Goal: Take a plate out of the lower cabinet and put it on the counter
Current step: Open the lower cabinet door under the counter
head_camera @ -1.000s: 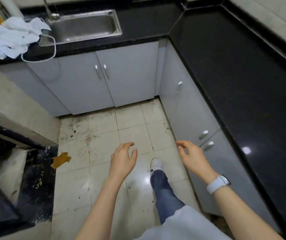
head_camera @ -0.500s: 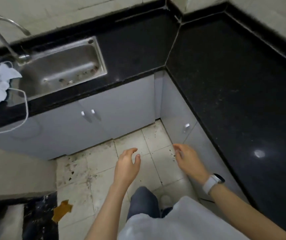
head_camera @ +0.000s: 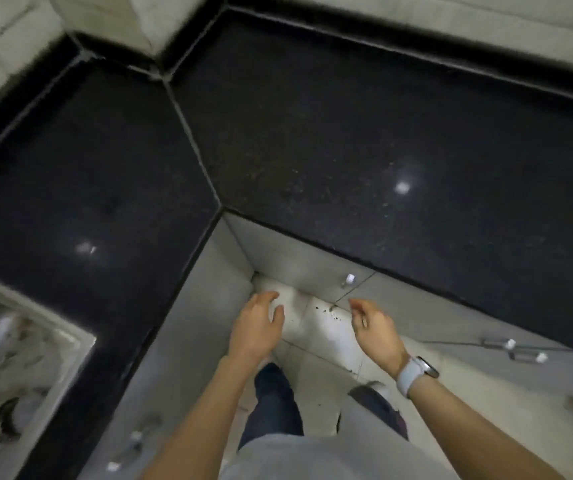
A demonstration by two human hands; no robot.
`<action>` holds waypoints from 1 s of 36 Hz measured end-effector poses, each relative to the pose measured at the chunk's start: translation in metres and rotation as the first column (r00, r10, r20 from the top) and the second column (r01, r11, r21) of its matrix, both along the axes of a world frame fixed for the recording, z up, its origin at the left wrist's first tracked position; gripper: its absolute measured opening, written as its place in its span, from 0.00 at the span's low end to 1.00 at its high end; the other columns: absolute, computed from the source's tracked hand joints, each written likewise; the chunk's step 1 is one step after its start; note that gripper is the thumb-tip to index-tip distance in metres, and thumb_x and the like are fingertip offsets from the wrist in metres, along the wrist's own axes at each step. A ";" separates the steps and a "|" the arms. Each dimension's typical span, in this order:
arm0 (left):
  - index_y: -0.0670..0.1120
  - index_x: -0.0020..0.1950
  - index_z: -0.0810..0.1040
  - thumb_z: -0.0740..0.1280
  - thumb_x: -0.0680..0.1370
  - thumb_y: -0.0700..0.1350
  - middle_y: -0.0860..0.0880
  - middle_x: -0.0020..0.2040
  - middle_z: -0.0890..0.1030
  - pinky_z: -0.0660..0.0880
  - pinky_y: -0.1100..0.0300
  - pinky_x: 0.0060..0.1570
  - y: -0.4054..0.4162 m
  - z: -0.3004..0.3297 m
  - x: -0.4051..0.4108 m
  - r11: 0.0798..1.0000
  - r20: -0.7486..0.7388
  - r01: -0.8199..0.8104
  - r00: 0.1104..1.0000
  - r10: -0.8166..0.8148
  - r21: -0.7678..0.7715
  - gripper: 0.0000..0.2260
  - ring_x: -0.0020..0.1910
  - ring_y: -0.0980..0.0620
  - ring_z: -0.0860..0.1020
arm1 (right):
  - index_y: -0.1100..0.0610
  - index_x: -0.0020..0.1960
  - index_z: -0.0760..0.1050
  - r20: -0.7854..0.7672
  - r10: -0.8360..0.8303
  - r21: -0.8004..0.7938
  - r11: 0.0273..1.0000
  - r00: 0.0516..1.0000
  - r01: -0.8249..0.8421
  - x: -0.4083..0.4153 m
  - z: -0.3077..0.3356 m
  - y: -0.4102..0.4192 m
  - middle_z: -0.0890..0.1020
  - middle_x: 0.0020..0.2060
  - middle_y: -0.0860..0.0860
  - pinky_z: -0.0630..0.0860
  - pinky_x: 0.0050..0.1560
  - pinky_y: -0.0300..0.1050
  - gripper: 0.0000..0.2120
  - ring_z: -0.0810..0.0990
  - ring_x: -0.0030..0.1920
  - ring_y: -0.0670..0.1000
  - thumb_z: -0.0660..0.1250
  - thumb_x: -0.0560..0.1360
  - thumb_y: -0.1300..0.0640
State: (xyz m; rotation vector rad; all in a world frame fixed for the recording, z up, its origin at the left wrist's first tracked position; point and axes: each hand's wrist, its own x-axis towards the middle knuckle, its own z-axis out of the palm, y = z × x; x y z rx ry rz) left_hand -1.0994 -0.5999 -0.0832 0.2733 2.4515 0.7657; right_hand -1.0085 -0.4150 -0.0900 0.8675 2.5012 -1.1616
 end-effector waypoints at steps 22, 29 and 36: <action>0.48 0.68 0.64 0.61 0.77 0.44 0.47 0.67 0.71 0.70 0.52 0.66 0.141 -0.179 -0.007 0.942 0.172 0.218 0.948 -0.267 0.257 0.20 0.66 0.48 0.71 | 0.50 0.73 0.34 -0.076 -0.900 -0.482 0.410 0.429 0.775 -0.021 -0.161 0.040 0.46 0.76 0.52 0.56 0.68 0.45 0.39 0.56 0.74 0.52 0.59 0.75 0.45; 0.52 0.69 0.62 0.62 0.77 0.43 0.46 0.67 0.68 0.64 0.65 0.56 0.134 -0.181 0.010 0.954 0.163 0.143 0.968 -0.190 0.262 0.21 0.64 0.53 0.68 | 0.52 0.74 0.39 -0.071 -0.885 -0.486 0.434 0.461 0.758 -0.013 -0.168 0.035 0.53 0.76 0.54 0.61 0.66 0.44 0.36 0.62 0.72 0.53 0.60 0.76 0.52; 0.51 0.66 0.66 0.61 0.77 0.43 0.46 0.62 0.72 0.67 0.58 0.57 0.082 -0.172 0.039 0.955 0.150 0.164 0.967 -0.204 0.246 0.18 0.66 0.50 0.64 | 0.56 0.68 0.64 -0.200 -0.562 -0.330 0.810 0.803 0.485 0.024 -0.150 -0.001 0.70 0.67 0.54 0.68 0.64 0.43 0.22 0.70 0.65 0.51 0.54 0.76 0.68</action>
